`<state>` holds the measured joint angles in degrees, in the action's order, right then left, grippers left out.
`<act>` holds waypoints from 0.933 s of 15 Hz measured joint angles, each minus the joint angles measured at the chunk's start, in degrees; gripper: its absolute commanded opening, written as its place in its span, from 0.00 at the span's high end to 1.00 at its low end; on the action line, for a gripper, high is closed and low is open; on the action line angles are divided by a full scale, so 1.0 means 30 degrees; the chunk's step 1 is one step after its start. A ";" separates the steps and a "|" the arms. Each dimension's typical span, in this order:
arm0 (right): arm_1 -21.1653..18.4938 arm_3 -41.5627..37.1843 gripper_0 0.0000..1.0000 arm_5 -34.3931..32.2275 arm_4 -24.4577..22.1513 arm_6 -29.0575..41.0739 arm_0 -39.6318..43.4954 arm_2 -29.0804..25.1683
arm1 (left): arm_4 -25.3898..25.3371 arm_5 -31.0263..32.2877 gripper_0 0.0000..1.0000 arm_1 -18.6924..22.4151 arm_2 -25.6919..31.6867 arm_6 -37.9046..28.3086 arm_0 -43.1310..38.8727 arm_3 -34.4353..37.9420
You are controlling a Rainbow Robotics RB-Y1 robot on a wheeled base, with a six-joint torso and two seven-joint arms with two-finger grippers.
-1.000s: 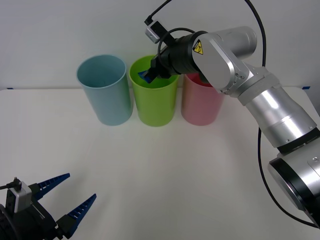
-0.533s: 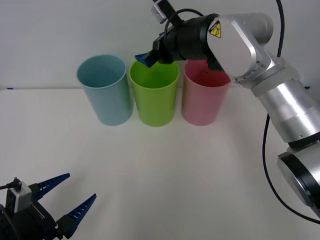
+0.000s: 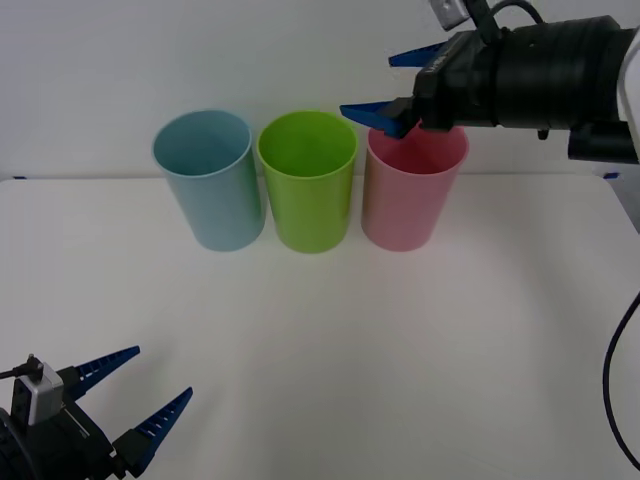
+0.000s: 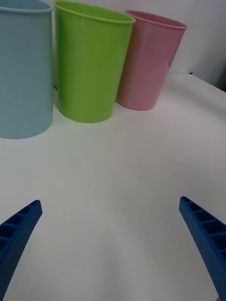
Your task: Put cans in the blue bin and PET bottles in the pink bin and trash in the green bin.
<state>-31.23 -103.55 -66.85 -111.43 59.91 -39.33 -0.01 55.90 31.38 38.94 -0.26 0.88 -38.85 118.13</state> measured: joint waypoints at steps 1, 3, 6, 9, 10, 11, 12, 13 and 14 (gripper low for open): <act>-0.0067 -0.0566 0.00 -0.0528 0.0608 -0.0821 0.1028 -0.0832 | 0.0000 0.0000 0.00 0.0000 0.0000 0.0000 -0.0001 0.0000; -0.0097 -0.1338 0.00 -0.1603 0.2076 -0.2927 0.3223 -0.2554 | 0.0000 0.0000 0.00 0.0000 0.0000 0.0000 -0.0001 -0.0001; -0.0087 -0.1995 0.00 -0.2130 0.3782 -0.6049 0.6493 -0.4227 | 0.0000 0.0000 0.00 0.0000 0.0000 0.0000 0.0000 0.0000; -0.0027 -0.2304 0.00 -0.2237 0.4978 -0.8347 0.9044 -0.4987 | 0.0000 0.0000 0.00 0.0000 0.0000 0.0000 -0.0001 0.0000; 0.0139 -0.2302 0.00 -0.2243 0.5269 -0.8985 0.9726 -0.5175 | 0.0000 0.0000 0.00 0.0000 0.0000 0.0000 0.0000 0.0000; 0.0331 -0.2234 0.00 -0.2242 0.5390 -0.9786 1.0284 -0.5385 | 0.0000 0.0000 0.00 0.0000 0.0000 0.0000 -0.0001 0.0000; 0.0438 -0.2053 0.00 -0.2248 0.5577 -1.0552 1.0764 -0.5486 | 0.0000 0.0000 0.00 0.0000 0.0000 0.0000 -0.0001 0.0000; 0.0463 -0.1769 0.00 -0.2360 0.5843 -1.1193 1.1107 -0.5512 | 0.0000 0.0000 0.00 0.0000 0.0000 0.0000 -0.0001 0.0000; 0.0471 -0.1372 0.00 -0.2793 0.6057 -1.1793 1.1239 -0.5601 | 0.0000 0.0000 0.00 0.0000 0.0000 0.0000 -0.0001 0.0000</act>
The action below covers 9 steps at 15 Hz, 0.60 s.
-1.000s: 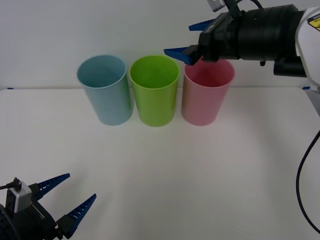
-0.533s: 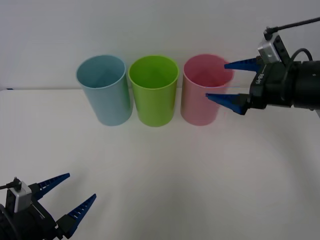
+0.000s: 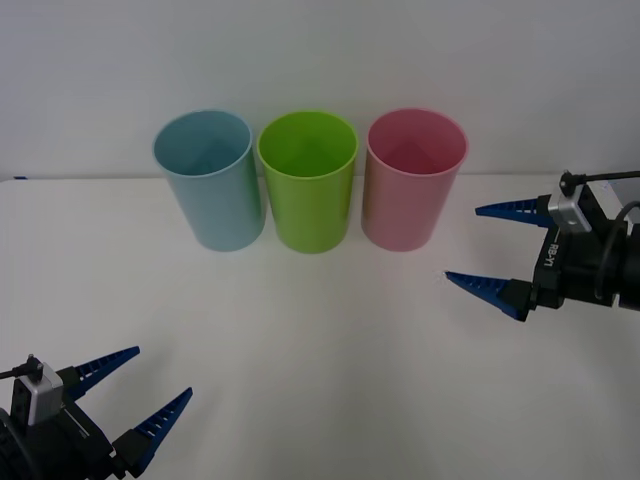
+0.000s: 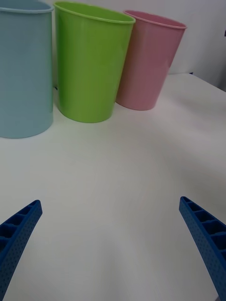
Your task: Put cans in the blue bin and PET bottles in the pink bin and trash in the green bin.
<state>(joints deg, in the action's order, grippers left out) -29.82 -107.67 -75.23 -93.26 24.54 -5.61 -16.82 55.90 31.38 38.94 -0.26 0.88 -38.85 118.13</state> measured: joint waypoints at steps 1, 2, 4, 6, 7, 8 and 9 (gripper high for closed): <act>0.0068 0.0502 0.00 -0.0660 0.0210 -0.0642 0.0031 -0.0196 | 0.0000 0.0000 0.00 0.0000 0.0000 0.0000 0.0000 0.0000; 0.0148 0.0900 0.00 -0.1267 0.0282 -0.1268 0.0050 -0.0456 | 0.0000 0.0000 0.00 0.0000 0.0000 0.0000 0.0000 0.0000; 0.0180 0.1618 0.00 -0.2370 0.0298 -0.2150 0.0054 -0.0958 | 0.0000 0.0000 0.00 0.0000 0.0000 0.0000 0.0000 0.0000; 0.0167 0.1979 0.00 -0.3037 0.0240 -0.2421 0.0118 -0.1181 | 0.0000 0.0000 0.00 0.0000 0.0000 0.0000 0.0000 0.0000; 0.0136 0.2010 0.00 -0.3107 0.0154 -0.2548 0.0268 -0.1191 | 0.0000 0.0000 0.00 0.0000 0.0000 0.0000 0.0000 0.0000; 0.0131 0.2005 0.00 -0.3142 0.0051 -0.2668 0.0413 -0.1192 | 0.0000 0.0000 0.00 0.0000 0.0000 0.0000 0.0000 0.0000; 0.0119 0.1975 0.00 -0.3174 -0.0085 -0.2776 0.0548 -0.1193 | 0.0000 0.0000 0.00 0.0000 0.0000 0.0000 0.0000 0.0000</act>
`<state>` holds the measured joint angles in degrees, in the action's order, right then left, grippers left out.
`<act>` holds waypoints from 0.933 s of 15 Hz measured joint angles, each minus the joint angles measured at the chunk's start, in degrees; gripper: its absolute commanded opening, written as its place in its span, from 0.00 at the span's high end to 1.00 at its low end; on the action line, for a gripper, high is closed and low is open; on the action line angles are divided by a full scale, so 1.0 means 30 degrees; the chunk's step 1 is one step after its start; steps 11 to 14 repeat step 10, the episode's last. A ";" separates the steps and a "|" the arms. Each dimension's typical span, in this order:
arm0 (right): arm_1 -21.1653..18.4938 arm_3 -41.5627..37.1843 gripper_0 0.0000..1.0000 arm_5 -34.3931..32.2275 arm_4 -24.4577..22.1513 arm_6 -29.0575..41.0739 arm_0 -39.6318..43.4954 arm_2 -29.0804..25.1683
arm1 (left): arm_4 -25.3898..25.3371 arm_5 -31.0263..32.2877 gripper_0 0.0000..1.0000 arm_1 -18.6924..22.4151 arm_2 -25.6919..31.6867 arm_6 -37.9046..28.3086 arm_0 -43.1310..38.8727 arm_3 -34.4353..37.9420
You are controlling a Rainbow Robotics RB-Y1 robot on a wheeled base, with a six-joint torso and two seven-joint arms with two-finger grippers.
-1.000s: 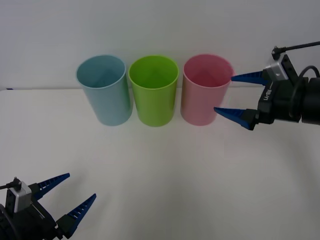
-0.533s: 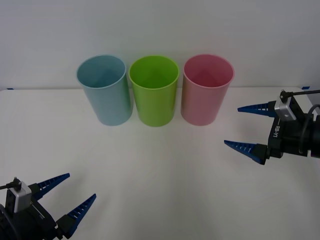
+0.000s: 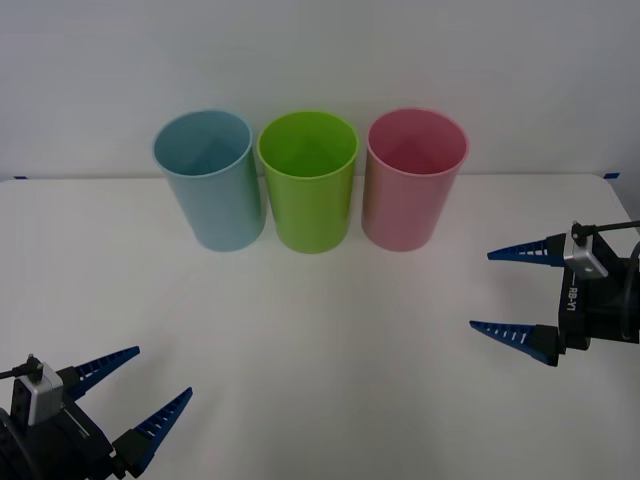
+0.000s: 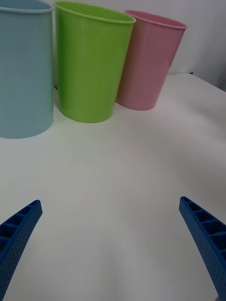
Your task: Put cans in the blue bin and PET bottles in the pink bin and trash in the green bin.
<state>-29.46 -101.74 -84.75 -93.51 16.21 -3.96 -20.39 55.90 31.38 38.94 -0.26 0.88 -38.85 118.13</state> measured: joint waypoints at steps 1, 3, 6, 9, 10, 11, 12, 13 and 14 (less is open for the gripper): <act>-0.0016 -0.0007 0.00 -0.0039 -0.0087 -0.0102 0.0100 0.0000 | 0.0000 0.0000 0.00 0.0000 0.0000 0.0000 0.0000 0.0000; -0.0040 -0.0009 0.00 -0.0142 -0.0353 -0.0232 0.0212 0.0000 | 0.0000 0.0000 0.00 0.0000 0.0000 0.0000 0.0000 0.0000; -0.0029 -0.0010 0.00 -0.0276 -0.0678 -0.0544 0.0276 0.0021 | 0.0000 0.0000 0.00 0.0000 0.0000 0.0000 0.0000 0.0000; -0.0026 -0.0010 0.00 -0.0287 -0.0892 -0.0438 0.0380 0.0105 | 0.0000 0.0000 0.00 0.0000 0.0000 0.0000 0.0000 0.0000; -0.0026 -0.0010 0.00 -0.0287 -0.0902 -0.0428 0.0383 0.0111 | 0.0000 0.0000 0.00 0.0000 0.0000 0.0000 0.0000 0.0000; -0.0026 -0.0010 0.00 -0.0287 -0.0902 -0.0428 0.0383 0.0111 | 0.0000 0.0000 0.00 0.0000 0.0000 0.0000 0.0000 0.0000; -0.0026 -0.0010 0.00 -0.0287 -0.0902 -0.0428 0.0383 0.0111 | 0.0000 0.0000 0.00 0.0000 0.0000 0.0000 0.0000 0.0000; -0.0026 -0.0010 0.00 -0.0287 -0.0902 -0.0428 0.0383 0.0111 | 0.0000 0.0000 0.00 0.0000 0.0000 0.0000 0.0000 0.0000; -0.0026 -0.0010 0.00 -0.0287 -0.0902 -0.0428 0.0383 0.0111 | 0.0000 0.0000 0.00 0.0000 0.0000 0.0000 0.0000 0.0000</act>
